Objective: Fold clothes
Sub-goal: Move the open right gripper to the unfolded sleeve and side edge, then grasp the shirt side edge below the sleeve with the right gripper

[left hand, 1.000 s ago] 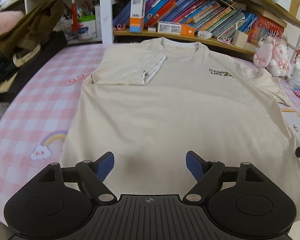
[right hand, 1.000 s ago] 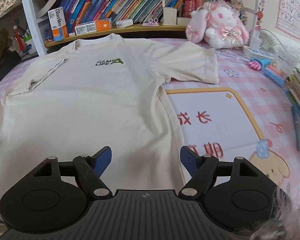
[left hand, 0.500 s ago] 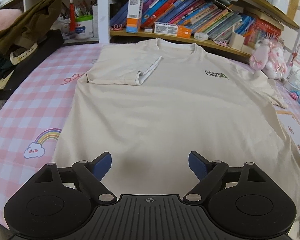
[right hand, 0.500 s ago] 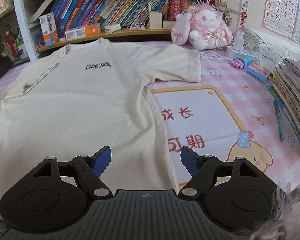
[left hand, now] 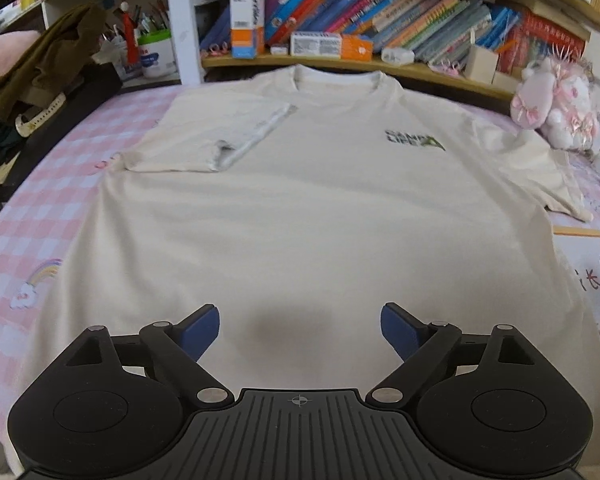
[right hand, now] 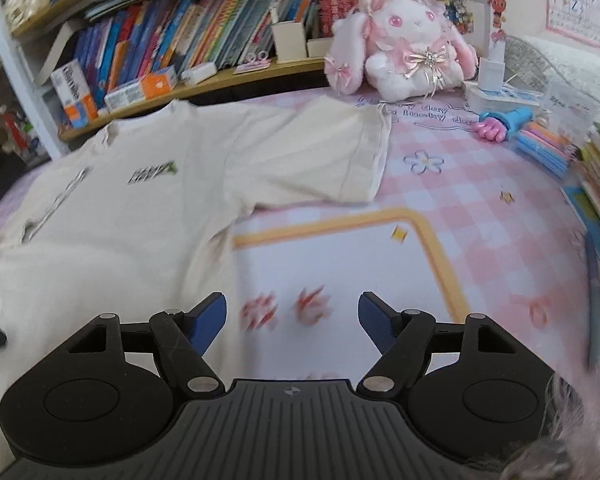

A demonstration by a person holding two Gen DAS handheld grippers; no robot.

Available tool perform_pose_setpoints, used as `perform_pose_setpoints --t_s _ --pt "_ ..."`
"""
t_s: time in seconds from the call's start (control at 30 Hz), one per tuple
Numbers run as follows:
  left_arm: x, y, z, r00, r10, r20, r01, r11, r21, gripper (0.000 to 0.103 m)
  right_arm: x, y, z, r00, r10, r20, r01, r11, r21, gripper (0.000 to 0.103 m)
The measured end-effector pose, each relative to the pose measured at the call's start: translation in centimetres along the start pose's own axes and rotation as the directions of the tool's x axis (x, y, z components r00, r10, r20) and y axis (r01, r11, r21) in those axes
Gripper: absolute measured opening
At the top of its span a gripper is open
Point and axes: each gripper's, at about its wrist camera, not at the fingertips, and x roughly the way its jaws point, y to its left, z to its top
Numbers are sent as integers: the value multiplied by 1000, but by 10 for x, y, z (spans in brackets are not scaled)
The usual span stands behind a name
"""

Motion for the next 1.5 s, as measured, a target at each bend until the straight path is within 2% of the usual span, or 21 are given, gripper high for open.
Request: perform_pose_setpoints --t_s 0.07,0.13,0.23,0.4,0.53,0.57,0.7,0.83,0.9,0.97,1.03,1.1,1.3,1.33,1.43,1.5 --pt "1 -15 -3 1000 14 -11 -14 1000 2 90 10 -19 16 999 46 -18 -45 998 40 59" --pt "1 -28 -6 999 32 -27 -31 999 5 90 22 -41 31 993 109 -47 -102 986 130 51" --pt "0 -42 -12 997 58 -50 -58 998 11 90 36 -65 47 983 172 -70 -150 957 250 48" --pt "-1 -52 -14 990 107 -88 -108 994 -11 90 55 -88 64 967 242 -76 -199 910 363 42" --pt "0 -55 -15 984 134 -114 -139 990 -31 90 66 -91 75 956 283 -74 -235 892 386 37" --pt "0 -56 -15 983 140 -118 -144 989 -33 90 69 -90 77 956 284 -72 -237 894 381 32" --pt "0 -62 -15 980 155 -129 -158 987 -17 90 77 -79 88 974 213 -84 -182 942 282 14" --pt "1 -66 -14 977 164 -135 -165 986 3 90 84 -74 92 982 171 -74 -150 961 233 2" --pt "2 -68 -12 976 168 -138 -168 986 10 90 85 -80 91 979 193 -61 -169 946 276 1" --pt "3 -69 -11 975 169 -140 -169 985 15 90 81 -86 89 972 233 -8 -218 921 323 1" --pt "5 -69 -10 975 169 -144 -168 986 19 90 75 -89 89 961 271 53 -273 901 339 1" --pt "6 -70 -9 975 167 -146 -166 986 24 90 74 -87 91 954 292 72 -300 896 327 1" --pt "7 -72 -9 975 169 -147 -166 986 37 90 81 -90 89 968 249 10 -235 899 370 5" --pt "7 -71 -9 974 169 -148 -166 986 35 90 79 -92 89 973 232 17 -221 903 368 9" --pt "8 -71 -9 974 169 -150 -166 986 32 90 73 -98 89 984 175 41 -178 919 350 31" --pt "8 -71 -9 974 168 -150 -165 986 34 90 72 -97 91 988 143 54 -153 938 312 31"
